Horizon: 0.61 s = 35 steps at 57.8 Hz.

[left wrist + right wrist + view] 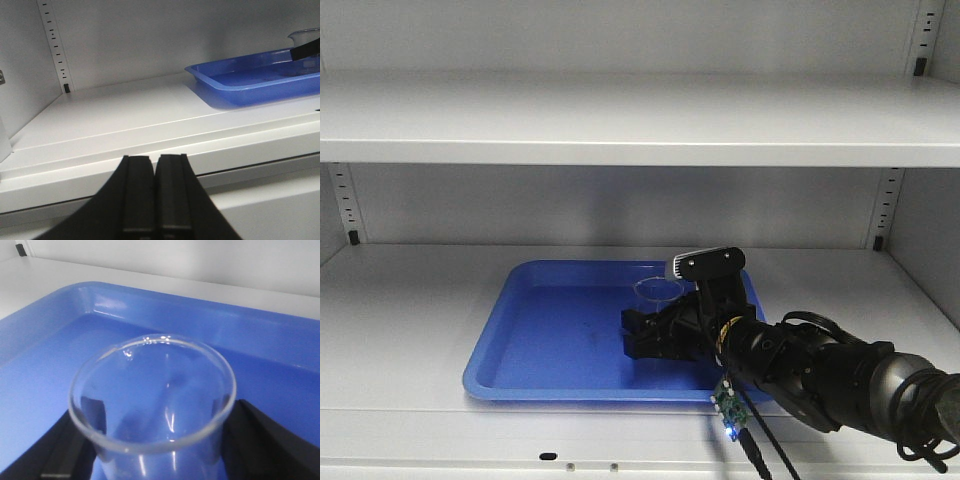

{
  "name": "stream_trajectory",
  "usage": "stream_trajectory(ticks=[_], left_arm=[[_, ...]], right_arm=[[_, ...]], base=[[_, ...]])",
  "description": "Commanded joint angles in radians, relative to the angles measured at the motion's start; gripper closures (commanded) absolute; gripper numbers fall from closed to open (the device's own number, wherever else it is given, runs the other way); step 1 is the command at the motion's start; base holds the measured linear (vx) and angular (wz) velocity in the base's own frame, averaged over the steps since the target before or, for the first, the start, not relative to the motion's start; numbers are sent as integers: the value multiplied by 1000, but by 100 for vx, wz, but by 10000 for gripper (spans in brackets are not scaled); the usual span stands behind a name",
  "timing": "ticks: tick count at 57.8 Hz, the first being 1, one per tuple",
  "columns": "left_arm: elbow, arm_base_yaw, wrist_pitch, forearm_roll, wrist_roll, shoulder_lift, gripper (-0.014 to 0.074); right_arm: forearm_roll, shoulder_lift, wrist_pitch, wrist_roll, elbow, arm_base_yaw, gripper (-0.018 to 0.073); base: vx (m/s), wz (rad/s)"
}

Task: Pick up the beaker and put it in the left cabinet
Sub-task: 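Lower the beaker onto the blue tray and open the right gripper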

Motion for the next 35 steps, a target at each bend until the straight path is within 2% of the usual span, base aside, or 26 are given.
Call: stream_trajectory(ticks=[1,6,14,35], left_arm=[[16,-1,-84,-3,-3,-17,595],[16,-1,-84,-3,-3,-17,595],[16,-1,-84,-3,-3,-17,595],[16,-1,-84,-3,-3,-17,595]], right_arm=[[13,-49,-155,-8,-34,-5,-66],[13,-53,-229,-8,-34,-5,-117],[11,-67,-241,-8,-33,-5,-116],[-17,-148,-62,-59,-33,-5,-33]], base=[[0,0],[0,0],[0,0],[0,0]])
